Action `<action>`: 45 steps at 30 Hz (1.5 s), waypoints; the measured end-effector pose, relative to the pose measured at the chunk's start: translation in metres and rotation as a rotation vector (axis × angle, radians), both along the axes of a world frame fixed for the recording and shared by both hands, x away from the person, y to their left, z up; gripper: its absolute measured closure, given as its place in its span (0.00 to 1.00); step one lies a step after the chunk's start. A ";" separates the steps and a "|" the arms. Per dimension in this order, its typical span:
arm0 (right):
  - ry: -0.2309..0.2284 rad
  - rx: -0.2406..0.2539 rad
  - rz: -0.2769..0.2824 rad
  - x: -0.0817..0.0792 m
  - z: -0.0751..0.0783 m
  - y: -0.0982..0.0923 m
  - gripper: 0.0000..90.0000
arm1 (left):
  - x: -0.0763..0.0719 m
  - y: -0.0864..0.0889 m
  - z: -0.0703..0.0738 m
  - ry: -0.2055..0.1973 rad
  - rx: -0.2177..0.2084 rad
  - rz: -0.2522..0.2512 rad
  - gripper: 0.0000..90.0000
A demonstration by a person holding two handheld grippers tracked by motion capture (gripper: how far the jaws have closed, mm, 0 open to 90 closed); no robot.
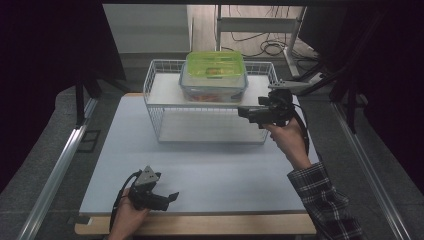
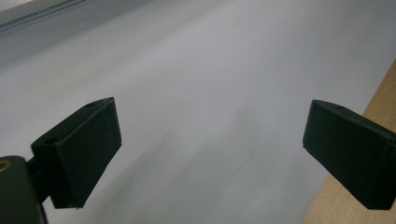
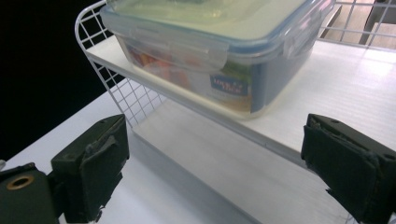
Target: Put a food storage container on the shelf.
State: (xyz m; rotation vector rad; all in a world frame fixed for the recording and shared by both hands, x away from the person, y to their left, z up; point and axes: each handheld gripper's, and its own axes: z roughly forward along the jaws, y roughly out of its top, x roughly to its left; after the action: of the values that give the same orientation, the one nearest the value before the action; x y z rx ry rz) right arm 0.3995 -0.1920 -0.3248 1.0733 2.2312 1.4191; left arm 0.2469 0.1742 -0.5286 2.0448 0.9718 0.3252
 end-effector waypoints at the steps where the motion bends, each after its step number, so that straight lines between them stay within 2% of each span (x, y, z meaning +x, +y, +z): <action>1: -0.001 -0.004 0.000 -0.001 -0.001 0.000 0.09 | 0.000 0.000 0.000 0.000 0.000 0.000 0.05; 6: -0.004 -0.014 0.009 -0.005 -0.010 -0.002 0.07 | 0.000 0.000 0.000 0.001 0.000 -0.001 0.05; 17: -0.033 -0.080 0.026 -0.016 -0.029 -0.004 0.02 | 0.000 0.001 0.001 -0.002 -0.013 -0.003 0.04; 24: -0.034 -0.101 0.033 -0.023 -0.040 -0.006 0.02 | 0.000 0.001 0.001 -0.003 -0.015 -0.008 0.04; 32: -0.065 -0.142 0.032 -0.031 -0.051 -0.007 0.02 | 0.000 0.001 0.000 0.000 -0.013 -0.010 0.04; 40: -0.064 -0.161 0.039 -0.038 -0.067 -0.005 0.02 | 0.000 0.000 0.000 0.001 -0.016 -0.009 0.04; 45: -0.061 -0.153 0.039 -0.041 -0.077 -0.004 0.01 | 0.000 0.000 0.000 0.002 -0.015 -0.009 0.04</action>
State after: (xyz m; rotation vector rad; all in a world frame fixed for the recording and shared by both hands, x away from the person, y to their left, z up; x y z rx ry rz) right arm 0.3583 -0.1964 -0.4020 0.9300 2.2864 1.2554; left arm 0.2467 0.1745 -0.5285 2.0359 0.9632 0.3104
